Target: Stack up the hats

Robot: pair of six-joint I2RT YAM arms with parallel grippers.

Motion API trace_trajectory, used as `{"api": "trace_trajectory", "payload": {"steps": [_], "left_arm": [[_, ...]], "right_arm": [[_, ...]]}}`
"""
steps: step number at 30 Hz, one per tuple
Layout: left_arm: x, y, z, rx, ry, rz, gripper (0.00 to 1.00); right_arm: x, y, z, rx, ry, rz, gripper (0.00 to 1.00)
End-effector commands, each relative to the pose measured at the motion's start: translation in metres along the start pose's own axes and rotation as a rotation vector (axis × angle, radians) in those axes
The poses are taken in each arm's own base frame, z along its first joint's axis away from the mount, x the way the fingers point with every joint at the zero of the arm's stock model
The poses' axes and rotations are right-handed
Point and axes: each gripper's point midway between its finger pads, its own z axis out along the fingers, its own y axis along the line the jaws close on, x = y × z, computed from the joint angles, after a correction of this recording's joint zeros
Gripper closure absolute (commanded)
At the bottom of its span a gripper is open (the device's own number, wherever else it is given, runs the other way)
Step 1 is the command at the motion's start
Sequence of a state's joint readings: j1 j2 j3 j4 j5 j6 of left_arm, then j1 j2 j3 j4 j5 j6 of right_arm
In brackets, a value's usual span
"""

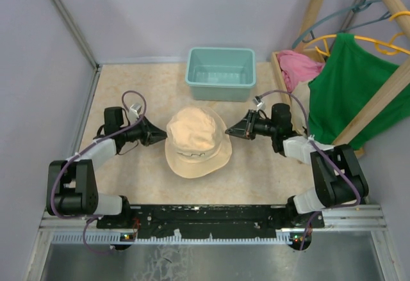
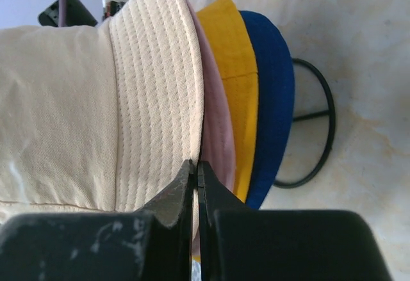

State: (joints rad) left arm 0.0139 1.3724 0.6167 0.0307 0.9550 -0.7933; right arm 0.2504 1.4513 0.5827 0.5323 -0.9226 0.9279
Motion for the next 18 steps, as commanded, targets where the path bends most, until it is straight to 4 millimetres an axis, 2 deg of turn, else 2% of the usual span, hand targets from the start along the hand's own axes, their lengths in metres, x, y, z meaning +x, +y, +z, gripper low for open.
{"api": "trace_trajectory", "payload": {"steps": [1, 12, 18], "left_arm": [[0.002, 0.011, 0.001, -0.01, -0.008, 0.0, 0.96], [0.014, 0.04, 0.004, -0.054, -0.008, -0.02, 0.98], [0.019, 0.054, 0.006, -0.073, -0.005, -0.028, 0.99]], "right_arm": [[0.003, -0.023, -0.007, 0.089, -0.033, -0.02, 1.0], [0.019, -0.057, -0.015, 0.219, -0.015, -0.031, 1.0], [0.023, -0.068, -0.017, 0.255, -0.005, -0.041, 1.0]]}}
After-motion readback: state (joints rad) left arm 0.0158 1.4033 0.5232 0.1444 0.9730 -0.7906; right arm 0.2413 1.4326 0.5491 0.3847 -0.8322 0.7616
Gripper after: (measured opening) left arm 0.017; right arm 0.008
